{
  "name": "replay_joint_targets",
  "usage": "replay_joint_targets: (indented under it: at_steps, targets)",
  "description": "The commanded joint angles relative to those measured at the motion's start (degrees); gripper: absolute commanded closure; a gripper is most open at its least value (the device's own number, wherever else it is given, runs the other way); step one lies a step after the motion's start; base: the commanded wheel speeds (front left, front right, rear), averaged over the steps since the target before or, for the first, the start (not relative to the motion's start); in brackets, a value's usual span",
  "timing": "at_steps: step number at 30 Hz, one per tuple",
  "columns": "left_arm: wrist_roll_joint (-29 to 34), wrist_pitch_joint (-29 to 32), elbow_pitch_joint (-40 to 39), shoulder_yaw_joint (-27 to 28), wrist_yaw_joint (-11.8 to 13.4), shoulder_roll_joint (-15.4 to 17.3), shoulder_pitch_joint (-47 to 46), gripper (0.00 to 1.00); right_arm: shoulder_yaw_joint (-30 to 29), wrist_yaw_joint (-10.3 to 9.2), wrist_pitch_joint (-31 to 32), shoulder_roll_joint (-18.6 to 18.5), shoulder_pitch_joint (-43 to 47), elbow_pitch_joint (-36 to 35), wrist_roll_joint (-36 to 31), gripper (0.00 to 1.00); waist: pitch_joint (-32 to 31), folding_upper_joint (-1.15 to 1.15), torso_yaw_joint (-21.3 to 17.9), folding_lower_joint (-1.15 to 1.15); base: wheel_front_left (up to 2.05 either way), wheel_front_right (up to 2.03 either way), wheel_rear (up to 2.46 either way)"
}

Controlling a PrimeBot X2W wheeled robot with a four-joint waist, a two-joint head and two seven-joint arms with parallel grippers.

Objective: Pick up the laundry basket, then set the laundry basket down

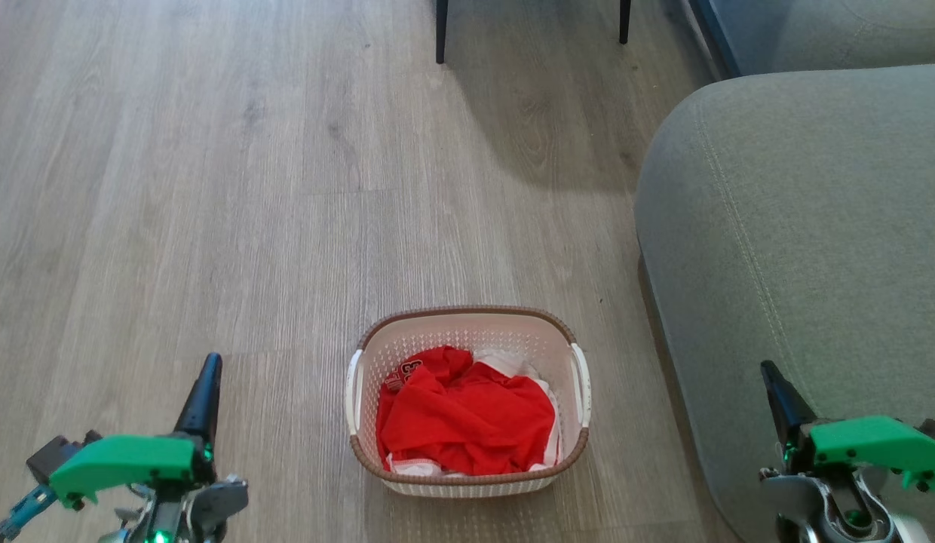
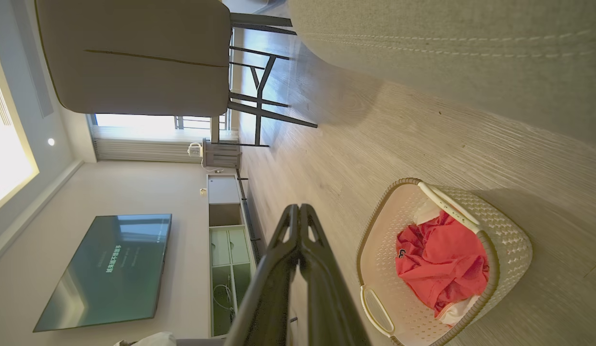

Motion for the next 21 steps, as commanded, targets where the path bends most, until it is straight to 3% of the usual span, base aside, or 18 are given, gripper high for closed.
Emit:
replay_joint_targets:
  at_steps: [1,13,21]
  targets:
    - [-2.4,0.8,-1.6,2.4,-0.7,0.6,-3.4,1.00,0.4,-0.09,0.8,-1.1,-3.1,-2.1,2.3,1.00,0.0,0.00,0.0,0.00,0.00,0.00,0.00]
    - [-9.8,2.7,-1.4,3.7,-1.6,0.5,-4.8,1.00,-0.9,-0.10,2.7,-1.1,-3.8,-2.2,8.8,1.00,0.1,0.00,0.0,0.00,0.00,0.00,0.00]
    - [-9.7,2.8,-1.4,3.8,-1.6,0.4,-4.8,1.00,-1.1,-0.10,2.9,-1.0,-3.8,-2.2,8.7,1.00,0.1,0.00,0.0,0.00,0.00,0.00,0.00]
